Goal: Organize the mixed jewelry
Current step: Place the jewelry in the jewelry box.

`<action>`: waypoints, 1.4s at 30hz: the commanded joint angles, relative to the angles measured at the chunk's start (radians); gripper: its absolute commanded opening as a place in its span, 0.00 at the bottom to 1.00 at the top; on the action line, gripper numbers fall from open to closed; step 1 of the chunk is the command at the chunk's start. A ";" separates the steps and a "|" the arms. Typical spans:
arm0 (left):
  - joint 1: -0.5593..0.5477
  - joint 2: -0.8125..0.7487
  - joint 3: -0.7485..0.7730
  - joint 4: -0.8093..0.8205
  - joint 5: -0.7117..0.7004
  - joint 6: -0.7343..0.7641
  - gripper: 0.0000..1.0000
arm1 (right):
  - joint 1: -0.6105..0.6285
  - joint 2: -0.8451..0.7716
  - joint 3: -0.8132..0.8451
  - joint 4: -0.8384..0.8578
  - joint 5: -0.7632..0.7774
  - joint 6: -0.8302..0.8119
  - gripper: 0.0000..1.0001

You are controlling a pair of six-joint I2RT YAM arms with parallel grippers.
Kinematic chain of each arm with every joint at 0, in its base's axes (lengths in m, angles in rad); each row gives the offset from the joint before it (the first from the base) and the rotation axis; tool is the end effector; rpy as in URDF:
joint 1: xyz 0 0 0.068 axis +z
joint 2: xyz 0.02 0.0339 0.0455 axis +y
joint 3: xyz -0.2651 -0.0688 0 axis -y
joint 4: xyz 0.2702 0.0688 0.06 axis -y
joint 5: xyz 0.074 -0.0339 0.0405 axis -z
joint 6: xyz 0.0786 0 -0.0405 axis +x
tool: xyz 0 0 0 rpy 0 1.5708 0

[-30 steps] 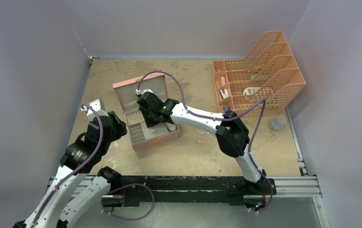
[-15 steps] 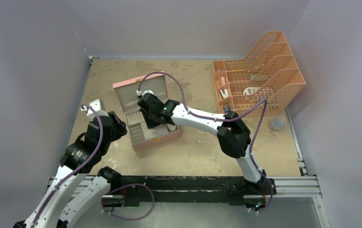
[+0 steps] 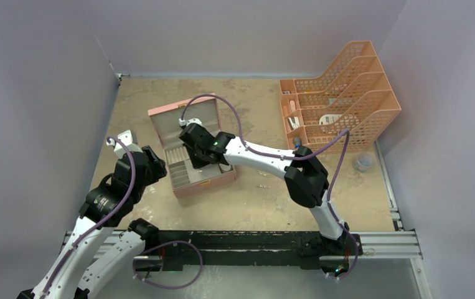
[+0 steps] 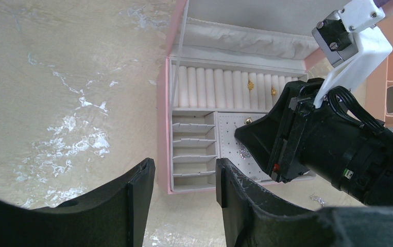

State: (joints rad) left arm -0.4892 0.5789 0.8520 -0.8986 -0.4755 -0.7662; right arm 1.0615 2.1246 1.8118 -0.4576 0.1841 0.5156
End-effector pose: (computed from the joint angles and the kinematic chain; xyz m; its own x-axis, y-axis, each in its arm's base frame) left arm 0.1570 -0.0428 0.3049 -0.4350 -0.4668 -0.7700 -0.2934 0.8819 -0.3690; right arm 0.2776 0.4675 0.2076 -0.6870 -0.2361 -0.6872 -0.5236 0.8166 0.2429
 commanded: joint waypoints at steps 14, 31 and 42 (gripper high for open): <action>0.006 0.012 -0.004 0.039 -0.001 0.008 0.47 | 0.031 0.046 0.064 -0.033 0.111 0.049 0.00; 0.006 0.046 -0.006 0.043 0.054 -0.012 0.47 | 0.018 -0.292 -0.269 0.280 0.060 0.086 0.00; 0.007 0.207 -0.079 0.090 0.158 -0.167 0.58 | -0.028 -0.482 -0.448 0.401 0.037 0.071 0.00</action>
State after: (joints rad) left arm -0.4889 0.7128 0.8165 -0.8680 -0.3714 -0.8421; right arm 1.0523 1.7420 1.4132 -0.1402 0.2249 0.5911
